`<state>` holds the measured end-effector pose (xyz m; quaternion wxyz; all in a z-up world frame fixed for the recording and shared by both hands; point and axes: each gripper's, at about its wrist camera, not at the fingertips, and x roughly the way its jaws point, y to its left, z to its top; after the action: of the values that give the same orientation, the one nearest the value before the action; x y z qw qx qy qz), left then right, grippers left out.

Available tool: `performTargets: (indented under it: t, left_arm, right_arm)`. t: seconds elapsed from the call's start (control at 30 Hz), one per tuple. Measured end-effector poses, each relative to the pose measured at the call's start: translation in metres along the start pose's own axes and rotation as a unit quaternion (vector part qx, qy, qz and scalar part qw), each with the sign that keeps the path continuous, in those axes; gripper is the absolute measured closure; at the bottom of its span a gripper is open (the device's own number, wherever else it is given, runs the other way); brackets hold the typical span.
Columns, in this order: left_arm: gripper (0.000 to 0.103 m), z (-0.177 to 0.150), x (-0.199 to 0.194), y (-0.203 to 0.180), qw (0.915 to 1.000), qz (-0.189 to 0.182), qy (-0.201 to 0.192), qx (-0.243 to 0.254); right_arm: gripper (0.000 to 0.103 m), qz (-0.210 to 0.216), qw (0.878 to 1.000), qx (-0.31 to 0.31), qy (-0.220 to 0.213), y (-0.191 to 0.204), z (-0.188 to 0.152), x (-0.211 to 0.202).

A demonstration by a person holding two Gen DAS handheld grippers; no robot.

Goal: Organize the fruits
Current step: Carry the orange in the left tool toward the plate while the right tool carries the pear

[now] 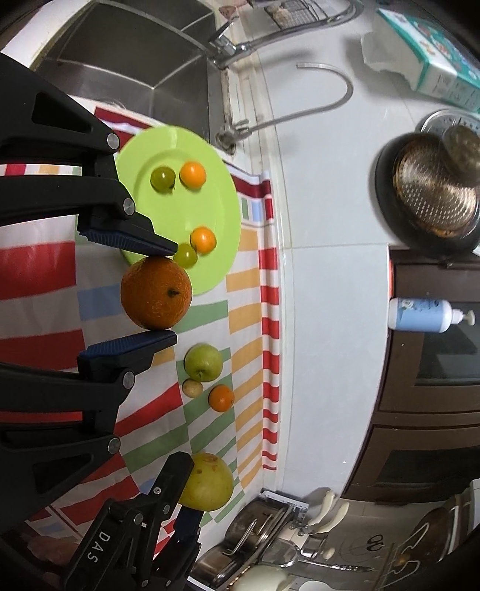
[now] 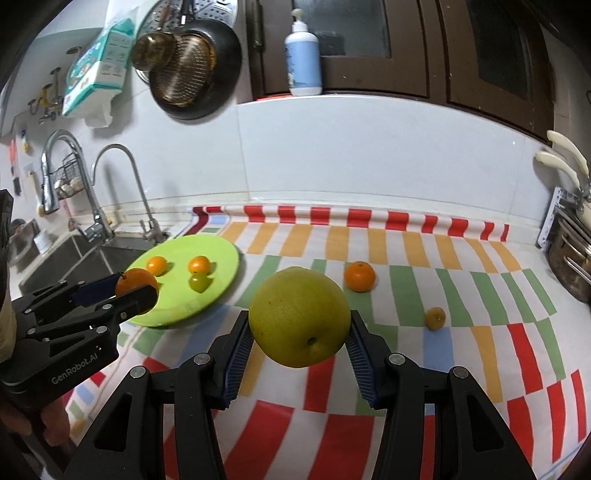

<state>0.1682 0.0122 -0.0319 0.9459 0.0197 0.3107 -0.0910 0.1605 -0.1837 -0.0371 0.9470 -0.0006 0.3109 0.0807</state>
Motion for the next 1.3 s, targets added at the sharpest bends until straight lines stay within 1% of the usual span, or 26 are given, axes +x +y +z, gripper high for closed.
performTargets:
  t: [0.4,0.67,1.0,1.3]
  left_arm:
    - [0.062,-0.007,-0.024,0.036,0.9995,0.027,-0.014,-0.005]
    - [0.062,-0.009,-0.027,0.064,0.9992,0.038,-0.014,-0.007]
    - [0.062,-0.006,-0.018,0.097,0.9990,0.043,-0.010,-0.004]
    - [0.062,-0.003,0.004,0.120,0.9991,0.043,0.002,0.002]
  right_arm:
    - [0.052,0.025,1.000,-0.017,-0.008,0.041,0.000,-0.003]
    - [0.052,0.042,0.999,-0.023,-0.008,0.070,0.004,0.006]
    - [0.052,0.053,0.998,-0.037,-0.005,0.107,0.012,0.026]
    - [0.052,0.057,0.997,-0.047,0.005,0.129,0.022,0.050]
